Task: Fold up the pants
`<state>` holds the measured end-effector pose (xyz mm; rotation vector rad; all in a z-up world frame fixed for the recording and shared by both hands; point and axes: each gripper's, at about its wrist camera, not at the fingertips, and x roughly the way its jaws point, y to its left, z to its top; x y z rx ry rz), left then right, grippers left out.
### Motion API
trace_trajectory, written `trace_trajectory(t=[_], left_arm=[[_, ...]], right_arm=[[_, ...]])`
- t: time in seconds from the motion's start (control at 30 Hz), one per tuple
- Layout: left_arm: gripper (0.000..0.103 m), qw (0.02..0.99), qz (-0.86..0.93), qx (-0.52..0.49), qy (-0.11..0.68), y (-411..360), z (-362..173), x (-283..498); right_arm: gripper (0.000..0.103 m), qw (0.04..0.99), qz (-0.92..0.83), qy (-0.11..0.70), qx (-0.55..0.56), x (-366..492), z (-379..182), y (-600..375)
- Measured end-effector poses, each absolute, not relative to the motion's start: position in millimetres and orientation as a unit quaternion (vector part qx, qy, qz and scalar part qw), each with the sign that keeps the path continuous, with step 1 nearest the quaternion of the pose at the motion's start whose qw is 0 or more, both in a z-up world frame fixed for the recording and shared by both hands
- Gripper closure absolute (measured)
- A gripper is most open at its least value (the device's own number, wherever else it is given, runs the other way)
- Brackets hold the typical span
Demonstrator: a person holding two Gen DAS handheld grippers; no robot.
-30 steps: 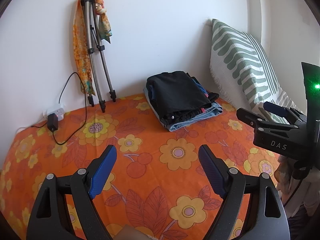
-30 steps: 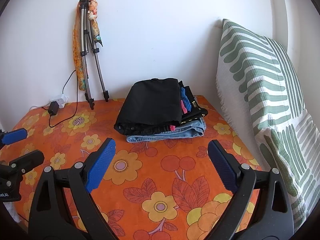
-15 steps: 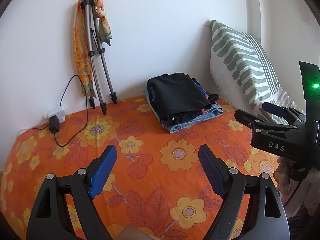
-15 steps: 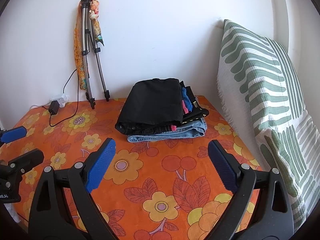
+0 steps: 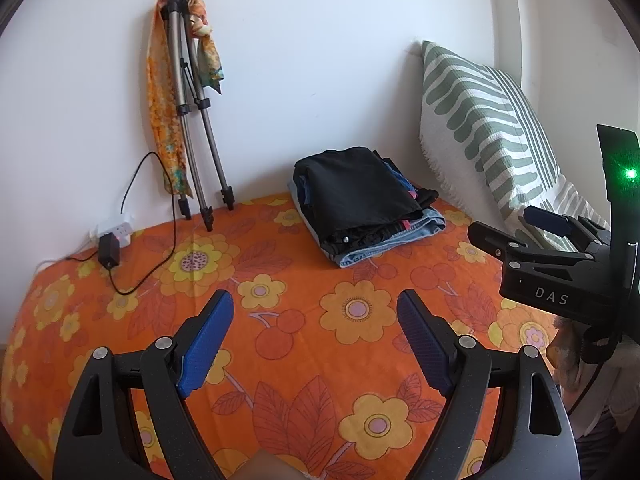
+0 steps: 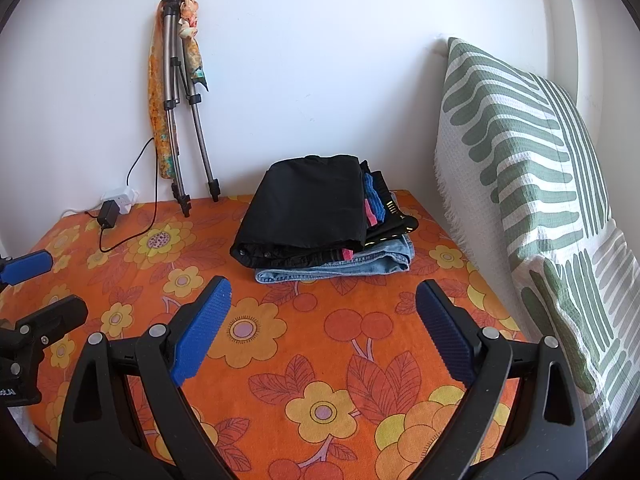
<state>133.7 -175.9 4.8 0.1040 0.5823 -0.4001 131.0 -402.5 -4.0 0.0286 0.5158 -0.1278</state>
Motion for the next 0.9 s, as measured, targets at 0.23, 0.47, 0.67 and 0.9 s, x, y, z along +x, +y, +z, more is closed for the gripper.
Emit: trace_trajectory(t=[0.23,0.47,0.67,0.9], left_arm=[[0.019,0.937,-0.196,0.052,0.284,-177.0,5.7,134.4],[0.019,0.938,-0.194,0.052,0.283,-177.5,5.6,134.4],[0.019,0.937,-0.195,0.052,0.284,-176.7,5.5,134.1],[0.019,0.938,-0.196,0.052,0.281,-176.9,5.7,134.0]], right_arm=[[0.008,0.965,-0.063,0.256,0.014,130.8,-3.9,-402.3],[0.008,0.965,-0.061,0.256,0.014,131.5,-5.4,-402.1],[0.008,0.964,-0.062,0.256,0.013,131.4,-5.0,-401.9],[0.008,0.964,-0.061,0.257,0.013,131.6,-5.0,-401.6]])
